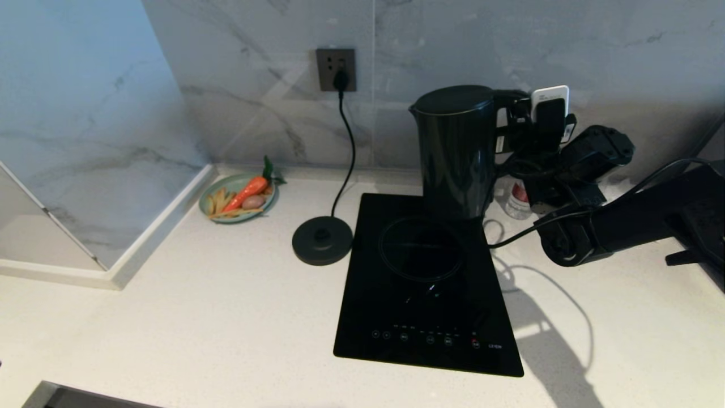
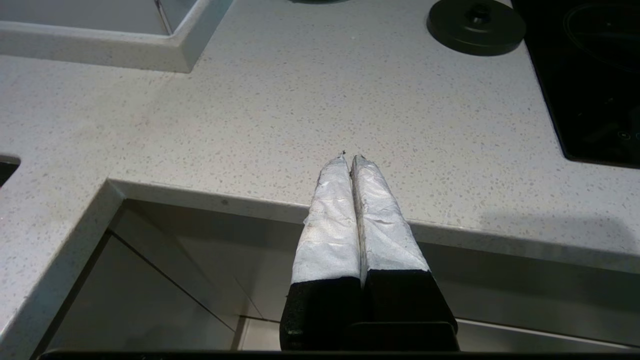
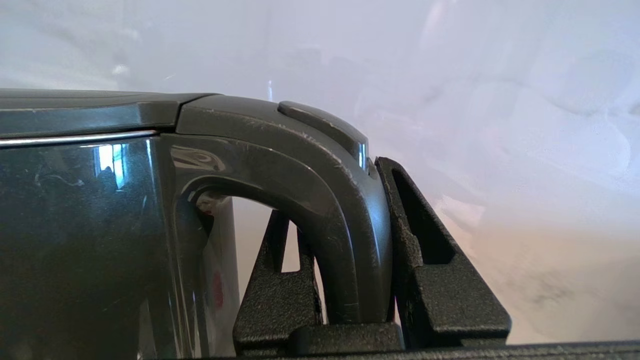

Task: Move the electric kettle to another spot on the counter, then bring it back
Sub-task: Place it on the power base

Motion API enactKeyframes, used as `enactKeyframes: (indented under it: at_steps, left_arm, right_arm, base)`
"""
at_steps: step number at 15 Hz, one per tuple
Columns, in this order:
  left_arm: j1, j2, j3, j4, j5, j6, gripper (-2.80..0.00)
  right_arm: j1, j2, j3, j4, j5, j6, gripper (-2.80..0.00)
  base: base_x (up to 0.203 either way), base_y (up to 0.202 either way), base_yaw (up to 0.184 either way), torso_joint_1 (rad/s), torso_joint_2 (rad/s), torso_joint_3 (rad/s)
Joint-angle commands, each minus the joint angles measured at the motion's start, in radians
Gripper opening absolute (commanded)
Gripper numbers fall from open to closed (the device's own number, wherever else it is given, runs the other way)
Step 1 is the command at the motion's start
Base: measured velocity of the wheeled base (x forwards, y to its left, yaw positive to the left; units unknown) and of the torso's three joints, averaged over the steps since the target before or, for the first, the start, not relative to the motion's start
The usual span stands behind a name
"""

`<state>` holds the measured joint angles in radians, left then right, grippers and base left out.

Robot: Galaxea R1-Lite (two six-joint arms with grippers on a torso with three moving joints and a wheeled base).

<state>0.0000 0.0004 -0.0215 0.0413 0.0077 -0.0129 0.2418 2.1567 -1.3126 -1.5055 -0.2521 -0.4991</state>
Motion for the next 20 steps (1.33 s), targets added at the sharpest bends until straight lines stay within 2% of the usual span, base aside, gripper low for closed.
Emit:
enactKeyframes:
  at_steps: [1,5,15,20]
  left_arm:
    - [0.0,0.0,0.0,0.0,0.0,0.001,-2.8]
    - [0.0,0.0,0.0,0.0,0.0,0.0,-2.8]
    - [0.0,0.001,0.0,0.0,0.0,-0.001,-2.8]
    - [0.0,0.0,0.0,0.0,0.0,0.0,-2.8]
  right_arm:
    - [0.037,0.021,-0.07,0.037,-0.01,0.0,-2.8]
    - [0.101,0.018,-0.103,0.085,-0.034,0.002,-2.8]
    - [0.143,0.02,-0.105,0.102,-0.062,0.012,-2.8]
    - [0.152,0.049,-0.183,0.099,-0.056,0.04,-2.8]
  base:
    - [0.0,0.0,0.0,0.0,0.0,0.0]
    - [0.0,0.0,0.0,0.0,0.0,0.0]
    - [0.0,0.0,0.0,0.0,0.0,0.0]
    - [0.0,0.0,0.0,0.039,-0.08,-0.051]
